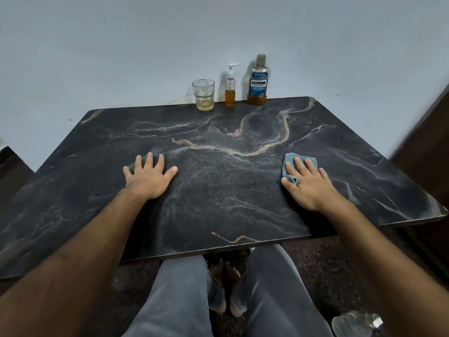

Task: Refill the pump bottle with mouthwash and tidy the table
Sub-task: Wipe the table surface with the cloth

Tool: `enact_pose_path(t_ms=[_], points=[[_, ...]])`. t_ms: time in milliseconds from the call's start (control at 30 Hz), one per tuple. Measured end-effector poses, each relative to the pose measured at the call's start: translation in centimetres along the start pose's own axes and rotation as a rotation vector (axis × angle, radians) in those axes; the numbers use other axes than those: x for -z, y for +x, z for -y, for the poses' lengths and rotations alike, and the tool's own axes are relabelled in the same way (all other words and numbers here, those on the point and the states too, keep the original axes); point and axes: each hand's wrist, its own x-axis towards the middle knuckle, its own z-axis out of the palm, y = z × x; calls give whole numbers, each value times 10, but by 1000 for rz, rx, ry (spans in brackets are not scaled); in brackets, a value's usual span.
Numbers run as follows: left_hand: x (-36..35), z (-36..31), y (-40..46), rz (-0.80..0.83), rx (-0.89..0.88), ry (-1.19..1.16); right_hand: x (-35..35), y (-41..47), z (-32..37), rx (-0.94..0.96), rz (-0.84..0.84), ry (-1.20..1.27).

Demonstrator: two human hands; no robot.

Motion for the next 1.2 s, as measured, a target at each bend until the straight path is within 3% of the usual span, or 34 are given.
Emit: enact_pose_path(t_ms=[267, 567, 700, 833, 967, 1067, 1200], points=[[-2, 3, 6, 10, -49, 6, 8, 68, 89, 77, 26, 5], [16, 26, 12, 120, -168, -165, -3, 76, 188, 250, 59, -15], [20, 38, 8, 155, -208, -401, -8, 57, 216, 344, 79, -21], [23, 52, 1, 78, -128, -768, -11, 14, 226, 515, 75, -33], [14, 82, -9, -16, -112, -515, -11, -19, 181, 623, 79, -25], [5, 119, -14, -88, -86, -213, -6, 1, 155, 473, 76, -47], [-2, 130, -16, -101, 17, -100, 1, 48, 182, 330, 98, -56]])
